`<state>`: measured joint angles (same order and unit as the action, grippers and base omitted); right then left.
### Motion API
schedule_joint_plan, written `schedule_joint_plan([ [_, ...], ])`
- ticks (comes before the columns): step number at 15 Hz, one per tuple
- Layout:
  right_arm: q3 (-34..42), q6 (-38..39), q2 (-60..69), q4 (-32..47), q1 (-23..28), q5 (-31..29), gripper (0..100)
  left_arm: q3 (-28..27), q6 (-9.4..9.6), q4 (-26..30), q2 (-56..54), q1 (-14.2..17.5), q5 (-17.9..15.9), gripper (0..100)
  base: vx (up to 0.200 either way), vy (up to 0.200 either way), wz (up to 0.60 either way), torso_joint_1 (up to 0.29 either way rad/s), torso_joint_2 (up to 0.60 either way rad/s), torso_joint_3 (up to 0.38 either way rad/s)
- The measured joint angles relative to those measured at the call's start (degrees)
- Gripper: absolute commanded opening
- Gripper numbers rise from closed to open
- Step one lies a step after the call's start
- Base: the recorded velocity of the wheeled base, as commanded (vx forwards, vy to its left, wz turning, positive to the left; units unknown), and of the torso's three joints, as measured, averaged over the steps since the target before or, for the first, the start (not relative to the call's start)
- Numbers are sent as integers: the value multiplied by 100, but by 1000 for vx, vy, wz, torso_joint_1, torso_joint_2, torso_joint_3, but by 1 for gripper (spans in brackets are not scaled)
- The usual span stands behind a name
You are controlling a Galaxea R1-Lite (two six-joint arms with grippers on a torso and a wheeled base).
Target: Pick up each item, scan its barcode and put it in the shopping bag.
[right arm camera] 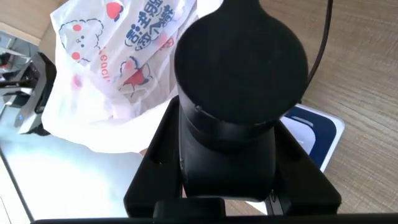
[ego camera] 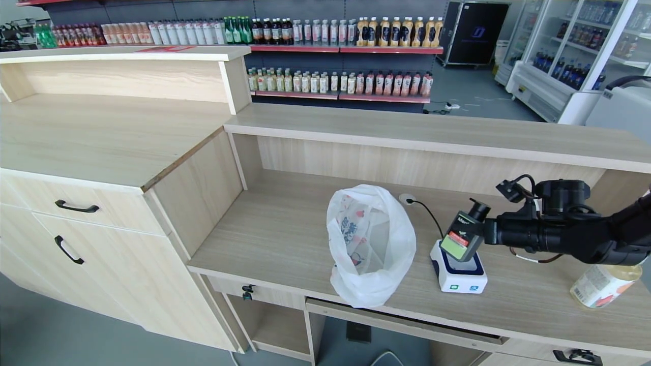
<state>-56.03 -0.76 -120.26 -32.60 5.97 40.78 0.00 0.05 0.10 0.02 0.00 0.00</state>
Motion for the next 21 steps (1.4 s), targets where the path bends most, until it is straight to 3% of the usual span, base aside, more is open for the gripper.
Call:
schedule_joint_plan([
  [15, -150, 94, 122, 0, -105, -88, 0, 0, 0, 0, 0, 0, 0, 100, 0, 0, 0, 0, 0, 0],
  [18, 286, -953, 830, -169, 78, -422, 0, 0, 2, 1, 0, 0, 0, 100, 0, 0, 0, 0, 0, 0],
  [21, 1598, -2828, 1974, -334, 935, -701, 0, 0, 2, 1, 0, 0, 0, 100, 0, 0, 0, 0, 0, 0],
])
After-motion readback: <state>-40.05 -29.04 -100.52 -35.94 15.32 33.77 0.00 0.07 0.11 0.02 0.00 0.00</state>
